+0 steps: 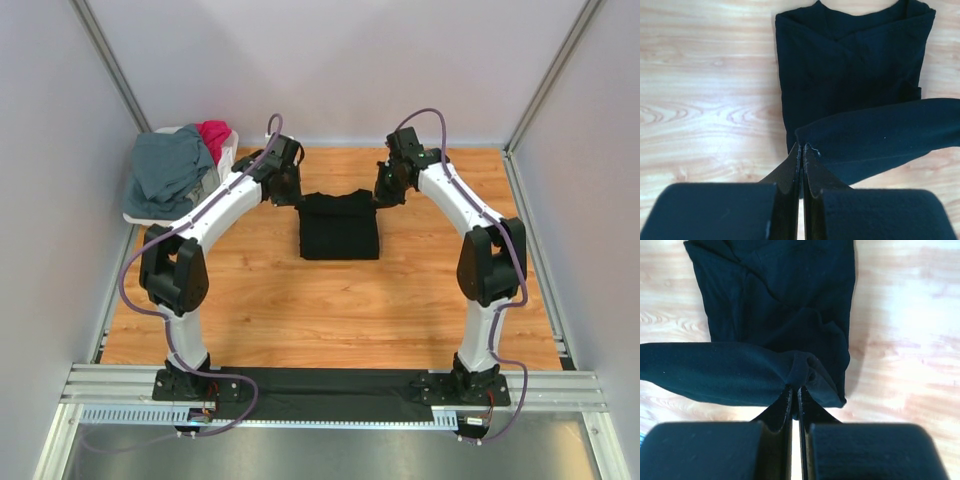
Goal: Fold and stack the t-shirts
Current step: Fold the tshirt
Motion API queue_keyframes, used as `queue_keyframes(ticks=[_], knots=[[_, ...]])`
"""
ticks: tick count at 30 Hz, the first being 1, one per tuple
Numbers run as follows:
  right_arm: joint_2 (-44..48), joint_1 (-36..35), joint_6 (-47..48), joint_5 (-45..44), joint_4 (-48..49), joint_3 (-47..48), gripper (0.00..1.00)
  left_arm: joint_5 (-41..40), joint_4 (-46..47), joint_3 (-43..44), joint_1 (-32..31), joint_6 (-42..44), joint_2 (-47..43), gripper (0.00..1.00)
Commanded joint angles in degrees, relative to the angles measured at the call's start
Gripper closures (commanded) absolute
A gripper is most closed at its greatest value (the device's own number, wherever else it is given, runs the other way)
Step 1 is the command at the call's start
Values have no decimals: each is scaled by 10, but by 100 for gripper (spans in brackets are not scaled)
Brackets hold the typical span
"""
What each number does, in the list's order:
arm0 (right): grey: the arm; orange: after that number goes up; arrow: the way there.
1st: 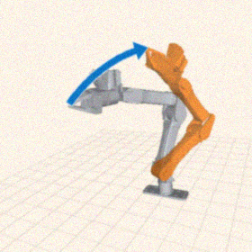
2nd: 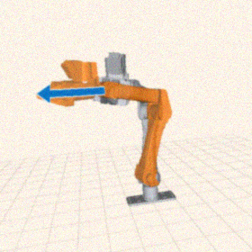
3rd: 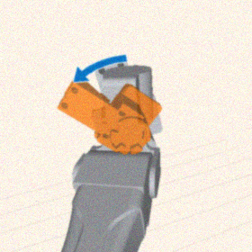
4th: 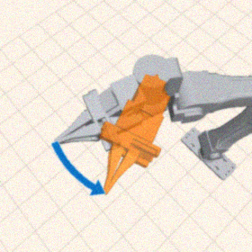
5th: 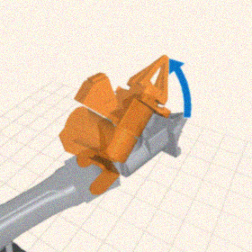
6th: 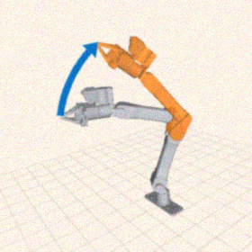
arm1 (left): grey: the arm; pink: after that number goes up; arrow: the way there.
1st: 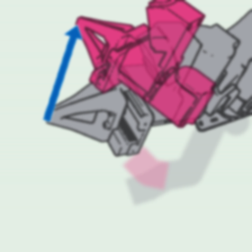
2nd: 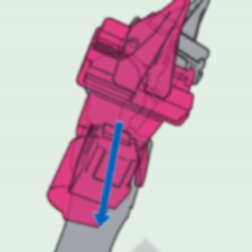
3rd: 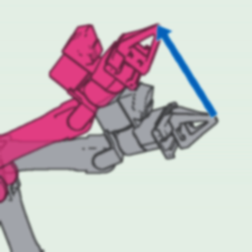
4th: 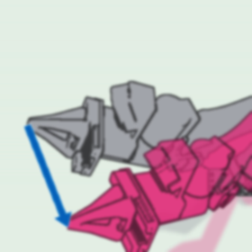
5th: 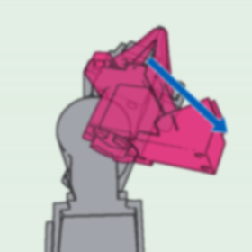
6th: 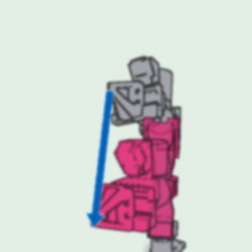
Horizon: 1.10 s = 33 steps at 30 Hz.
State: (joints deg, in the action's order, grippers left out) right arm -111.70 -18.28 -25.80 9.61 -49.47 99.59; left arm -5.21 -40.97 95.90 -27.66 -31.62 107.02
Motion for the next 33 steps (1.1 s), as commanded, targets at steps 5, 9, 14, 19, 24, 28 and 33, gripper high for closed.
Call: queue_keyframes(ticks=[5, 9, 14, 19, 24, 28, 33], knots=[[-76, 35, 8, 17, 10, 110, 99, 13, 20, 75, 37, 27, 56, 100], [-105, 49, 0, 45, 32, 141, 99, 12, 22, 107, 49, 31, 87, 100], [-139, 57, -1, 78, 53, 184, 100, 12, 26, 139, 60, 30, 108, 100], [-164, 63, -4, 108, 63, 220, 100, 15, 18, 162, 62, 24, 122, 100], [-165, 65, -1, 114, 108, 220, 100, -13, 15, 163, 63, 14, 124, 100], [-197, 69, 1, 121, 114, 248, 100, -19, 26, 159, 67, 7, 140, 100], [-225, 83, 5, 139, 154, 240, 100, -23, 53, 162, 81, -18, 168, 100]])
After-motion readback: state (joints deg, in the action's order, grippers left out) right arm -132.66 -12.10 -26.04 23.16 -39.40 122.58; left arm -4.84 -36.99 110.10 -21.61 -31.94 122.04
